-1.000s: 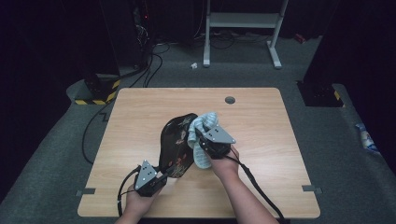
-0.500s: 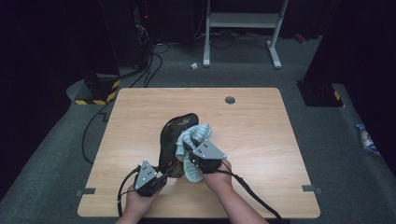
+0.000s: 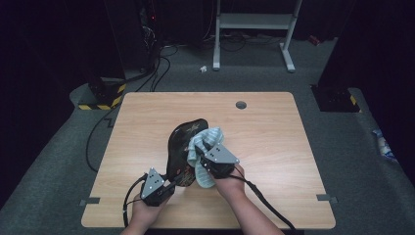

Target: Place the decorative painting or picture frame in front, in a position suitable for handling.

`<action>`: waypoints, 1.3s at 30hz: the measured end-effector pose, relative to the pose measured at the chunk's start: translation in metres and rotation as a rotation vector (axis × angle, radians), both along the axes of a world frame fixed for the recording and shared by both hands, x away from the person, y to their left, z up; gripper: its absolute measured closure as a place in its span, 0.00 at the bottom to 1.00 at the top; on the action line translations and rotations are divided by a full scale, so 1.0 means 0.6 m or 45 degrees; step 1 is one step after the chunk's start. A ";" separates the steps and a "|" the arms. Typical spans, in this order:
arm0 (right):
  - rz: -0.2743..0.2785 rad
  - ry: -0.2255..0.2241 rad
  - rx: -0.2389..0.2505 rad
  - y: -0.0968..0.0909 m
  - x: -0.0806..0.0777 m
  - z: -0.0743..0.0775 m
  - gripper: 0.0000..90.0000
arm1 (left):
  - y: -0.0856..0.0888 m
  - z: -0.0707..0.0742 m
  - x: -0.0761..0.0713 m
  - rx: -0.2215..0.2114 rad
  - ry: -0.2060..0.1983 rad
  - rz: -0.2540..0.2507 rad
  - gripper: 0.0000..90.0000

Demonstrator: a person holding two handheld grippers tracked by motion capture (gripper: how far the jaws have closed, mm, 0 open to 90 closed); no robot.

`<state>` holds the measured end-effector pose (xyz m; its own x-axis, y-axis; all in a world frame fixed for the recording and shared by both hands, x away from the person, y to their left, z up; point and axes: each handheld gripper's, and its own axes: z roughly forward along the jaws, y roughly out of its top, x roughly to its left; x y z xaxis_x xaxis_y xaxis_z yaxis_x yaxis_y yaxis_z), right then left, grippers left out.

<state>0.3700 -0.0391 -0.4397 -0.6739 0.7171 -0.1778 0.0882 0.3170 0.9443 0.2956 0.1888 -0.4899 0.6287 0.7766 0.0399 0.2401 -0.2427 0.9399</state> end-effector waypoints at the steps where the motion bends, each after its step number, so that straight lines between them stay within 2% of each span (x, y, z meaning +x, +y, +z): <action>1: -0.019 0.005 0.003 -0.004 0.007 0.000 0.80 | 0.000 0.000 0.000 0.002 0.000 -0.001 0.84; 5: -0.083 0.028 0.006 -0.019 0.029 -0.001 0.81 | 0.000 0.000 0.000 -0.002 0.002 -0.004 0.84; 7: -0.082 0.037 0.005 -0.021 0.030 -0.001 0.81 | 0.000 0.000 0.000 -0.003 0.001 -0.004 0.84; 9: -0.071 0.032 0.000 -0.019 0.025 0.000 0.81 | 0.000 -0.001 0.000 -0.008 0.004 -0.004 0.84; 18: 0.055 -0.003 -0.012 0.014 -0.031 -0.006 0.81 | 0.001 -0.001 0.000 -0.008 0.003 -0.003 0.84; 25: 0.100 -0.006 -0.011 0.026 -0.052 -0.007 0.81 | 0.001 -0.001 0.001 -0.005 0.000 -0.006 0.84; 31: 0.069 0.004 0.000 0.017 -0.034 -0.004 0.81 | 0.001 -0.001 0.001 -0.009 0.001 -0.005 0.84; 39: -0.041 0.034 0.008 -0.010 0.015 -0.002 0.81 | 0.001 -0.001 0.001 -0.014 0.005 -0.005 0.84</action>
<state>0.3789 -0.0450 -0.4408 -0.6549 0.7395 -0.1556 0.1234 0.3078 0.9434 0.2962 0.1897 -0.4906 0.6317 0.7747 0.0286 0.2432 -0.2331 0.9415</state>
